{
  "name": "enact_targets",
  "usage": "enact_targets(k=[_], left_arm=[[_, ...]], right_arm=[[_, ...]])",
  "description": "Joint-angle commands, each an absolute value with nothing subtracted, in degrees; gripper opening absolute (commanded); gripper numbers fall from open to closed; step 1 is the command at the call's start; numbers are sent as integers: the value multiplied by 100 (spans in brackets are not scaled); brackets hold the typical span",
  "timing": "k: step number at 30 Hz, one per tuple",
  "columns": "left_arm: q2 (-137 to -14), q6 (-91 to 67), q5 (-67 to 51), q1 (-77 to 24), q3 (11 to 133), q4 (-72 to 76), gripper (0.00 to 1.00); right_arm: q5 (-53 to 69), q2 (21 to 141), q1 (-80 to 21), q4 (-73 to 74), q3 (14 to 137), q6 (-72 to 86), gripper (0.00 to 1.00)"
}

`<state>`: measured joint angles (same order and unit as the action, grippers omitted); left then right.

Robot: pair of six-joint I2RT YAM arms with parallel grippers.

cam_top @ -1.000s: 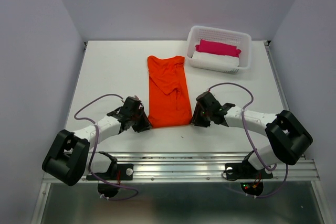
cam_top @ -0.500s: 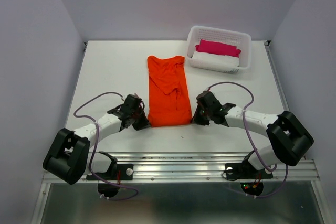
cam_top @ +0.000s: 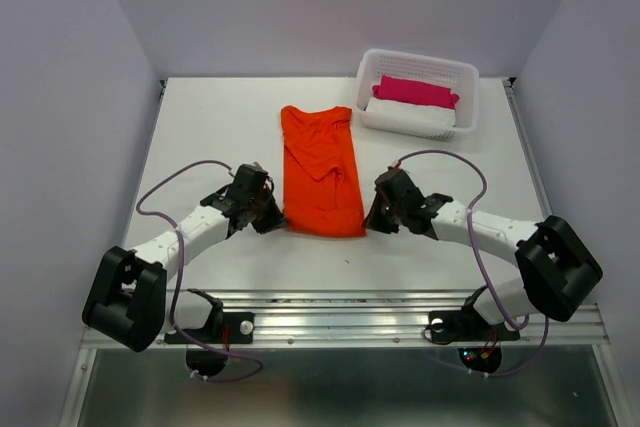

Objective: Roll the t-shirts
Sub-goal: Roll the T-shirt to the center of the board.

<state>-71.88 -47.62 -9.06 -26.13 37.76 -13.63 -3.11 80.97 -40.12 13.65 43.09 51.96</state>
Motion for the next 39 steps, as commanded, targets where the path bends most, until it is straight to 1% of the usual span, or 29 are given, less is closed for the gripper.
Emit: enact_targets(k=[1, 2, 3, 5, 7, 11, 14, 16, 17, 19, 20, 22, 23, 32, 39], left_arm=[[-7163, -4649, -949, -2549, 3955, -1494, 0], [-7154, -4649, -967, -2549, 3903, -1485, 0], [-7111, -4658, -967, -2540, 3868, -1485, 0], [-7075, -4658, -967, -2540, 3789, -1485, 0], [-7040, -4676, -967, -2531, 3727, -1468, 0], [-7049, -4711, -1019, -2531, 3595, -1363, 0], [-7066, -4728, -1046, -2531, 3560, -1310, 0], [-7075, -4720, -1055, -2531, 3525, -1283, 0], [-7075, -4720, -1055, -2523, 3507, -1275, 0], [-7075, -4711, -1046, -2522, 3489, -1274, 0], [-7066, -4711, -1046, -2514, 3472, -1283, 0], [-7040, -4728, -1037, -2514, 3463, -1301, 0], [-7023, -4737, -1037, -2522, 3463, -1318, 0], [-6908, -4764, -1002, -2470, 3708, -1547, 0], [-7154, -4694, -1037, -2391, 4007, -1573, 0]], right_arm=[[-361, 8120, -3981, 1398, 4474, 5054, 15], [-317, 8173, -3981, 1397, 4448, 5062, 26], [-273, 8217, -3981, 1397, 4447, 5071, 28], [-159, 8332, -3981, 1337, 4430, 5071, 31], [-97, 8402, -3981, 1327, 4438, 5063, 32], [263, 8534, -3981, 1047, 4316, 5089, 40], [290, 8675, -3981, 941, 4228, 5124, 40], [229, 8710, -3981, 765, 4140, 5203, 36], [194, 8719, -3981, 721, 4087, 5255, 30], [115, 8728, -3981, 721, 4052, 5282, 24], [45, 8710, -3981, 721, 4026, 5308, 15], [26, 8614, -3981, 738, 3999, 5317, 7], [26, 8587, -3981, 790, 3999, 5317, 1], [-492, 8007, -3981, 1353, 4254, 5177, 1], [-720, 7936, -3981, 1564, 4605, 5010, 1]])
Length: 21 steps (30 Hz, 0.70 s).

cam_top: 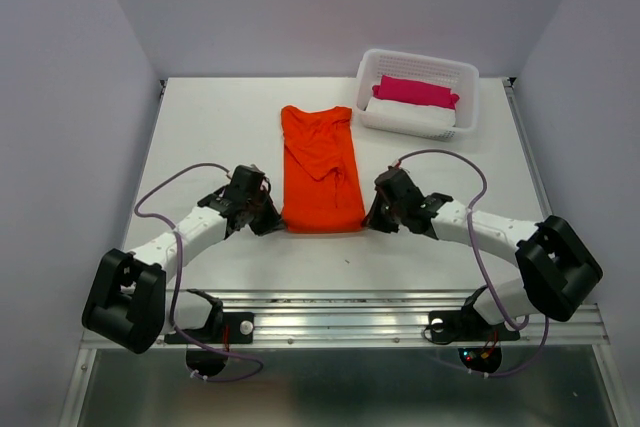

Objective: Roll the t-shirts
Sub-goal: Roll the T-shirt to the center of the board.

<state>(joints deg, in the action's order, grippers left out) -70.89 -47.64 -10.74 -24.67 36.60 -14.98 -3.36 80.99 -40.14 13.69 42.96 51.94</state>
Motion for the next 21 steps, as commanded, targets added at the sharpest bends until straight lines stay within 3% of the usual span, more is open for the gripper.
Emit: enact_targets(k=[1, 8, 15, 16, 17, 18, 19, 20, 21], left_arm=[[-7250, -4667, -1037, -2365, 4051, -1591, 0], [-7567, -4448, -1055, -2303, 4377, -1862, 0], [-7128, -4395, -1388, -2303, 3728, -1811, 0], [-7119, -4351, -1441, -2303, 3666, -1802, 13], [-7145, -4307, -1485, -2294, 3630, -1810, 20], [-7180, -4220, -1511, -2294, 3612, -1880, 25], [-7215, -4175, -1494, -2303, 3630, -1924, 37], [-7216, -4149, -1381, -2303, 3717, -2047, 39], [-7190, -4114, -1310, -2294, 3796, -2109, 42]], right_arm=[[-747, 7954, -3981, 1582, 4640, 4984, 1], [-791, 8068, -3929, 1679, 4860, 4843, 1], [-318, 8121, -3929, 1661, 4553, 4896, 1], [-212, 8138, -3929, 1626, 4440, 4861, 2], [-141, 8156, -3929, 1609, 4438, 4852, 8], [-123, 8156, -3929, 1669, 4412, 4825, 22], [-158, 8121, -3929, 1722, 4421, 4799, 28], [-350, 8078, -3929, 1871, 4508, 4773, 39], [-465, 8034, -3929, 1959, 4587, 4755, 41]])
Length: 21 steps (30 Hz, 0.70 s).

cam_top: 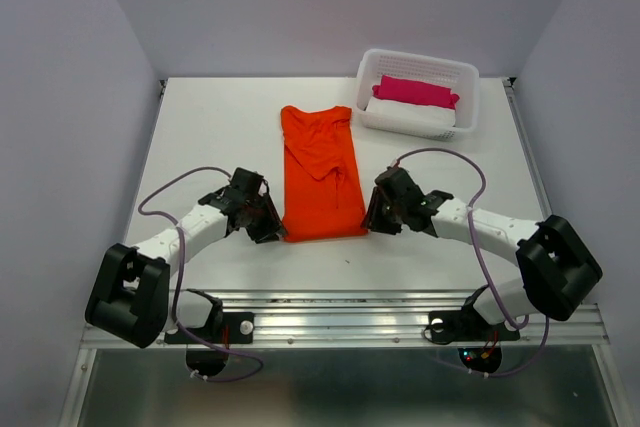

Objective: Roll the t-shirts
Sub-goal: Roll the T-shirt to the center of the board.

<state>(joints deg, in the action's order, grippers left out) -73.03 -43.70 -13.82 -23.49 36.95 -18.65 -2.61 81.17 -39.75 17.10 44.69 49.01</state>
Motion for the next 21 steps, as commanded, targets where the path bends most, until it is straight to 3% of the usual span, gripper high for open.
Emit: enact_targets(k=[1, 5, 11, 21], left_arm=[[-7094, -4113, -1231, -2303, 3875, -2162, 43], [-6952, -4113, -844, -2303, 4350, -2259, 41], [-7400, -4017, -1177, -2329, 4702, -1724, 26], [-8156, -3938, -1503, -2364, 4193, -1029, 22]], right_arm=[[-596, 7920, -3929, 2030, 4666, 4694, 41], [-888, 7883, -3929, 2127, 5097, 4500, 39], [-431, 8611, -3929, 1793, 5528, 4342, 20], [-343, 9413, -3929, 1556, 5213, 4438, 14]])
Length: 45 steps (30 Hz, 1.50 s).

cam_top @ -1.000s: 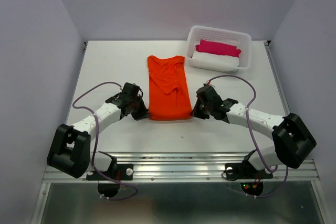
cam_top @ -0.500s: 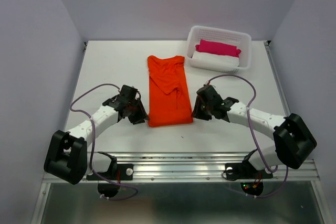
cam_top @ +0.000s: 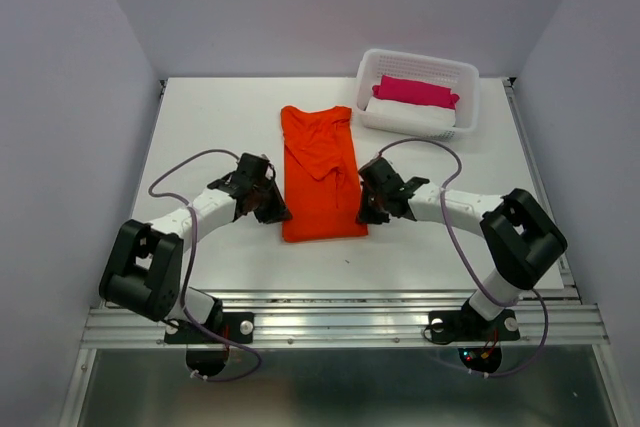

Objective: Roll the t-shirts
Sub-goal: Roll the T-shirt to the center of the board.

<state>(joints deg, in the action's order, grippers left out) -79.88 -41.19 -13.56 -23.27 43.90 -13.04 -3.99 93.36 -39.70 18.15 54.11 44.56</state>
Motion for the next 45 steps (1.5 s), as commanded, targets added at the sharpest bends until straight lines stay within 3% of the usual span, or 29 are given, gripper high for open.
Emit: enact_targets(k=[1, 10, 19, 22, 25, 27, 34, 37, 41, 45], left_arm=[[-8252, -3903, -1503, -2356, 4175, -1020, 22], [-7526, -3692, -1011, -2364, 4307, -1239, 23], [-6557, -3111, -273, -2680, 4192, -1459, 33], [-6478, -3338, -62, -2786, 4035, -1573, 37], [-6390, -3847, -62, -2804, 3780, -1565, 44], [-6320, -4138, 165, -2812, 3657, -1564, 45], [-6213, -4991, -78, -2812, 3384, -1652, 50], [-6066, -5255, -552, -2812, 3060, -1197, 87], [-5827, -5738, -835, -2804, 2637, -730, 75], [-5792, -6038, -896, -2812, 2356, -467, 73]], right_arm=[[-351, 9448, -3929, 1556, 5177, 4473, 14], [-729, 8684, -3929, 1766, 5238, 4202, 14], [-975, 8367, -3981, 2197, 5423, 3612, 21], [-905, 8262, -3981, 2224, 5248, 3865, 26], [-704, 8218, -3981, 2136, 5002, 4270, 43], [-485, 8174, -3981, 1926, 4870, 4490, 49], [-44, 8104, -3877, 1363, 4307, 5404, 62], [-53, 7981, -3824, 1178, 4052, 5737, 63], [193, 7762, -3771, 766, 3648, 6274, 63], [316, 7717, -3771, 450, 3279, 6688, 62]])
